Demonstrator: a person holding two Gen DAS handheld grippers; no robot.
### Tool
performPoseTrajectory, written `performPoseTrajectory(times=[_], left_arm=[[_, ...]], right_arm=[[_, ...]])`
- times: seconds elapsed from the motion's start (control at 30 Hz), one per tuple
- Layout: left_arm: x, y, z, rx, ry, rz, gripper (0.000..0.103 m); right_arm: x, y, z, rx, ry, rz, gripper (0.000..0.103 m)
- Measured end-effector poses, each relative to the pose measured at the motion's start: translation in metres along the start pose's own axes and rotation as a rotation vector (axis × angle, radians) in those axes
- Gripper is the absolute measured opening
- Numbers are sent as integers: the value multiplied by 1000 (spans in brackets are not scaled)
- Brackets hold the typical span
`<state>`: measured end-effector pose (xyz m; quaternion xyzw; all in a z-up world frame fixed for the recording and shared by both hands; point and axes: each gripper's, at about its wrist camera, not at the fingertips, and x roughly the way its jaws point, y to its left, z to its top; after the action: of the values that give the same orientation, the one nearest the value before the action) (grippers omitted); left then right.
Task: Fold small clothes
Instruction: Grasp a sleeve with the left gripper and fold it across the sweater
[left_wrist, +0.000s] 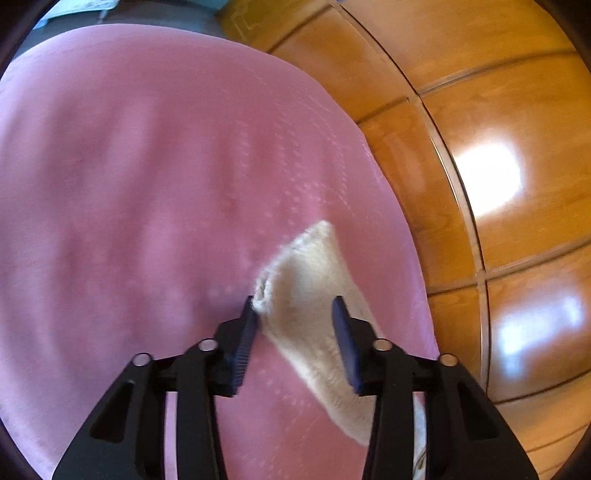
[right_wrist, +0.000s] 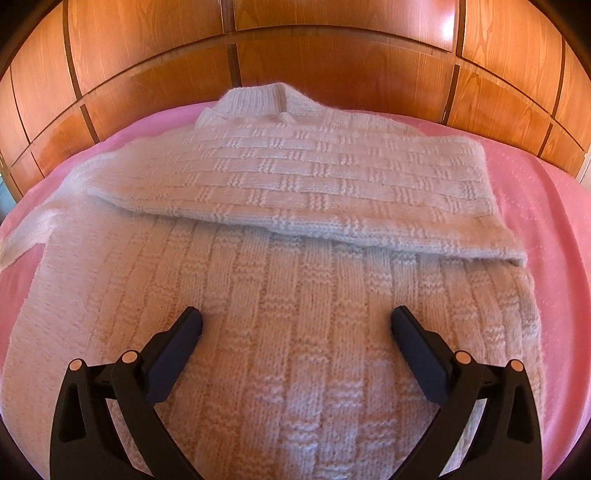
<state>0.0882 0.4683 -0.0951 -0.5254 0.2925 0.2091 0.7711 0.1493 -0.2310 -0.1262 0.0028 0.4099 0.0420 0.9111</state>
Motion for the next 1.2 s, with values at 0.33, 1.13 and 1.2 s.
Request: performPoseTrajectory(times=[0.33,1.13,1.2], left_arm=[[-37,-120,-53,324,25,-238,6],[25,-197,-343,783,427,-254,43],[18,-184,-342,800,398,-234,43]], right_arm=[[2,-2,1,1,-4,4,101],[-23,-4,13,88,-42,178,75],[-26,6,21,122,-27,310,67]])
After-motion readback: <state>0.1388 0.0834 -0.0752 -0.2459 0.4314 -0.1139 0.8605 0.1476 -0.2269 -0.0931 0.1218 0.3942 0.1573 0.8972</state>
